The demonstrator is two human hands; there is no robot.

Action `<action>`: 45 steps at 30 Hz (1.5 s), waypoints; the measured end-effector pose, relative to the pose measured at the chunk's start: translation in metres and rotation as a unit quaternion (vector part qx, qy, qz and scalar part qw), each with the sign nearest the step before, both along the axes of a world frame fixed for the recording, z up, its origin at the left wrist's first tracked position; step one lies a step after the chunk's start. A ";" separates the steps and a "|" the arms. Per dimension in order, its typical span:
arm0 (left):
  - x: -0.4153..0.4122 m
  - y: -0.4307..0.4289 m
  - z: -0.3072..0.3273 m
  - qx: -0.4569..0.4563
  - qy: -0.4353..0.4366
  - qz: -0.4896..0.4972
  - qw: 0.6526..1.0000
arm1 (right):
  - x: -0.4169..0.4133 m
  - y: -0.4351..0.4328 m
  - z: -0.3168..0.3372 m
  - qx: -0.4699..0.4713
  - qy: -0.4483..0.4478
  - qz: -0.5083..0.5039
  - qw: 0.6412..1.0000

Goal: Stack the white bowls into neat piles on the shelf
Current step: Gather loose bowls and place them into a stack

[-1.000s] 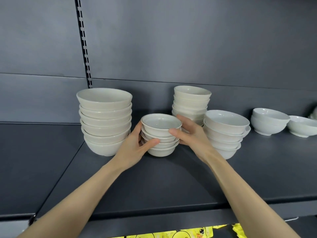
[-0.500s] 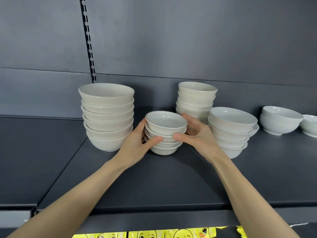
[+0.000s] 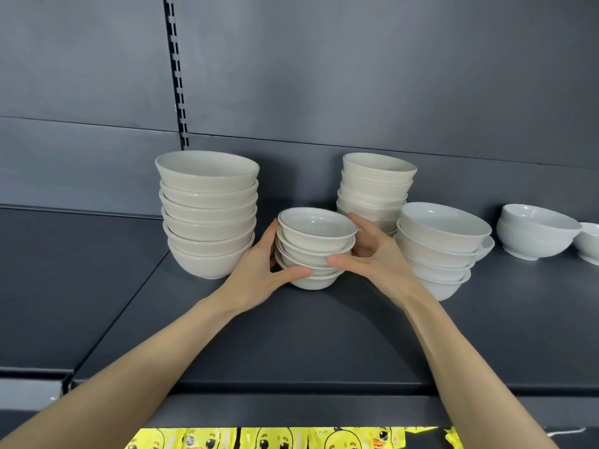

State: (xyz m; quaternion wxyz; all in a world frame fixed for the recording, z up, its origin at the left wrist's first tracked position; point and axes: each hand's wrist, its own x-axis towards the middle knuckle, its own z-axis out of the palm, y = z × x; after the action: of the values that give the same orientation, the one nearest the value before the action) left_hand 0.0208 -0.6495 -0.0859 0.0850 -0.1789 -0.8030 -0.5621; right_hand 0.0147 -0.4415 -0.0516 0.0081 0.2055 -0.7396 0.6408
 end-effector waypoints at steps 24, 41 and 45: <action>-0.002 0.000 0.000 -0.025 0.010 0.020 0.999 | -0.004 0.000 -0.004 -0.004 -0.012 -0.044 0.999; -0.003 0.000 -0.004 0.019 -0.018 0.022 0.999 | -0.004 0.001 -0.007 -0.014 -0.021 -0.049 0.998; -0.003 -0.001 -0.005 0.018 -0.018 0.022 0.999 | -0.006 0.000 -0.007 -0.014 -0.013 -0.051 0.999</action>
State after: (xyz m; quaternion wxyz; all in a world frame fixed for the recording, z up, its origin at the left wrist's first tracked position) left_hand 0.0175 -0.6504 -0.0904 0.0858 -0.1493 -0.7980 -0.5776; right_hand 0.0085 -0.4416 -0.0586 0.0335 0.1590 -0.7404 0.6523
